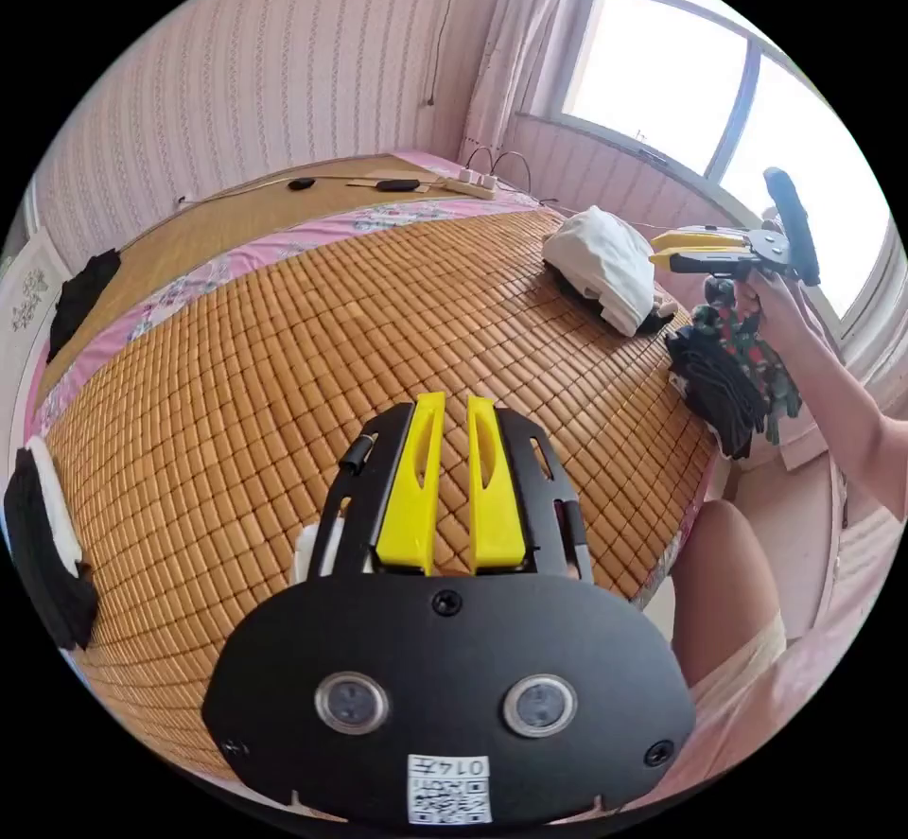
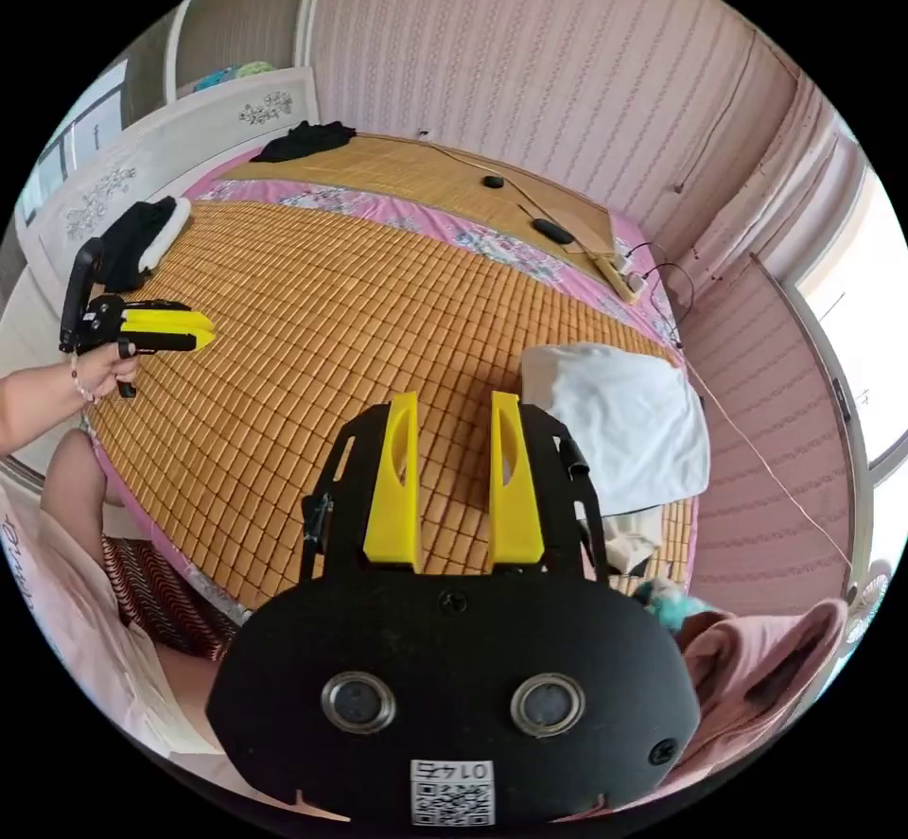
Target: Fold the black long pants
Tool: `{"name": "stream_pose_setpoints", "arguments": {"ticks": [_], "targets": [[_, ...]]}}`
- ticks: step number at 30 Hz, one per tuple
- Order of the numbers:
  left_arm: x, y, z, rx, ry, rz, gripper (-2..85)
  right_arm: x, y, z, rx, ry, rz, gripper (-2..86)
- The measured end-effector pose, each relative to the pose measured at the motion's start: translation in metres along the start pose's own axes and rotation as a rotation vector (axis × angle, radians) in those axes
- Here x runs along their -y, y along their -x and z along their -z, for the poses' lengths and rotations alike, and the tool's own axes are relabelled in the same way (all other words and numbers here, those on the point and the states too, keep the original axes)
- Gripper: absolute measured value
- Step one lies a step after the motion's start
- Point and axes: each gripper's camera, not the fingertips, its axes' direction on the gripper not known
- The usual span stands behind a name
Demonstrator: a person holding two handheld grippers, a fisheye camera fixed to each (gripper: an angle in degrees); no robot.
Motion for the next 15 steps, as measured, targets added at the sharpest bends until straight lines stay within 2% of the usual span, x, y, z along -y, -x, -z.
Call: {"name": "stream_pose_setpoints", "arguments": {"ticks": [3,7,10,15], "targets": [[-0.092,0.028,0.053,0.075,0.080,0.125,7.0,-0.023,0.099,-0.035,0.226,0.102,0.067,13.0],[-0.181,0.043,0.111,0.188,0.091,0.268,8.0,-0.028,0.208,-0.052,0.334,0.118,0.118,13.0],[-0.239,0.061,0.152,0.198,0.014,0.411,8.8,-0.019,0.286,-0.053,0.444,0.121,0.198,13.1],[-0.325,0.109,0.201,0.292,-0.138,0.600,8.5,0.005,0.402,-0.036,0.443,0.066,0.436,13.2]]}}
